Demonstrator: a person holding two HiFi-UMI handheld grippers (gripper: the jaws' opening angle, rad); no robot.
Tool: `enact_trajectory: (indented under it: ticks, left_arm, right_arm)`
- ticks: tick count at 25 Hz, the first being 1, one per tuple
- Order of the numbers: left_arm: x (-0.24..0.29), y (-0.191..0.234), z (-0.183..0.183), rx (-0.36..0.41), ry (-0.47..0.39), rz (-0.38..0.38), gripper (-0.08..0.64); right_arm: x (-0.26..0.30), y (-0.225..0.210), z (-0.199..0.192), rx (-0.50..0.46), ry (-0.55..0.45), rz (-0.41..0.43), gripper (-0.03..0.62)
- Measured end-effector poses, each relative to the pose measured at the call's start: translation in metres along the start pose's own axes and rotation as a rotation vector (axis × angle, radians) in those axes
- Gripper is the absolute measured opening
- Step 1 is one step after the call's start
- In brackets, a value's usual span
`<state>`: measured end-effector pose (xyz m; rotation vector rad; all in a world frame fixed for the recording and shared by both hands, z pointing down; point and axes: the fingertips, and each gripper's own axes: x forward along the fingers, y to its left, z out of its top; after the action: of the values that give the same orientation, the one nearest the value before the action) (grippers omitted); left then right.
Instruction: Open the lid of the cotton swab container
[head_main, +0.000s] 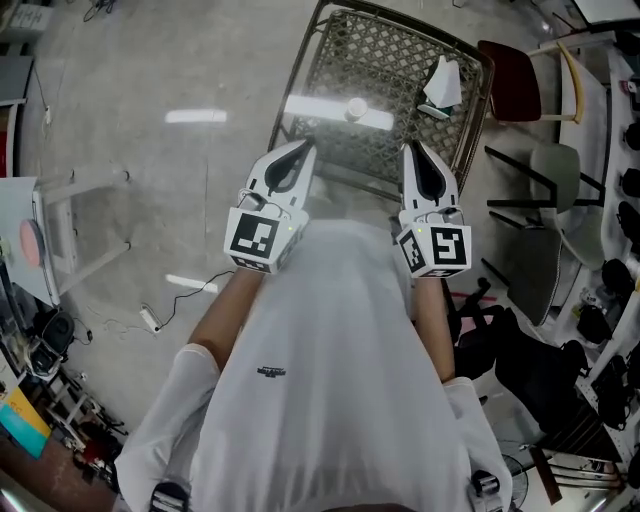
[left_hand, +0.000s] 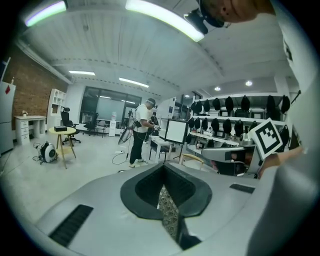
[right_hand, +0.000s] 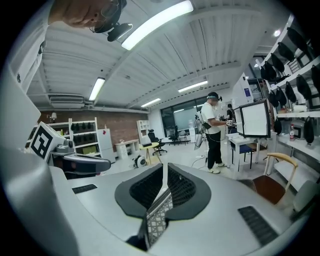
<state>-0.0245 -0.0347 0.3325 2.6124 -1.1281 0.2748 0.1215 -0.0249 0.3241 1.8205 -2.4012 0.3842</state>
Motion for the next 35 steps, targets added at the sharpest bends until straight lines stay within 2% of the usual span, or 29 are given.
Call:
enact_trajectory:
  ticks: [6, 10, 15, 20, 22, 23, 31, 35]
  left_arm:
    - [0.018, 0.002, -0.020, 0.047, 0.030, -0.010, 0.002]
    - [0.037, 0.003, -0.049, 0.073, 0.106, -0.041, 0.002]
    - [0.057, 0.010, -0.084, 0.084, 0.138, -0.043, 0.003]
    - [0.082, 0.022, -0.116, 0.136, 0.152, -0.018, 0.006]
    - [0.096, 0.024, -0.129, 0.133, 0.156, -0.028, 0.084]
    - [0.103, 0.025, -0.136, 0.128, 0.159, -0.033, 0.097]
    - [0.152, 0.033, -0.198, 0.167, 0.216, -0.084, 0.125]
    - [0.169, 0.035, -0.224, 0.183, 0.238, -0.109, 0.175]
  right_arm:
    - [0.009, -0.007, -0.016, 0.004, 0.017, -0.002, 0.002]
    - [0.018, -0.011, -0.038, 0.007, 0.055, -0.002, 0.002]
    - [0.034, -0.011, -0.066, -0.024, 0.092, 0.022, 0.002]
    - [0.049, -0.016, -0.088, -0.015, 0.114, 0.022, 0.002]
    - [0.056, -0.022, -0.096, -0.009, 0.120, 0.020, 0.002]
    - [0.059, -0.025, -0.100, -0.008, 0.123, 0.019, 0.002]
    - [0.080, -0.033, -0.128, -0.018, 0.150, 0.029, 0.002]
    - [0.086, -0.038, -0.146, -0.013, 0.169, 0.022, 0.002]
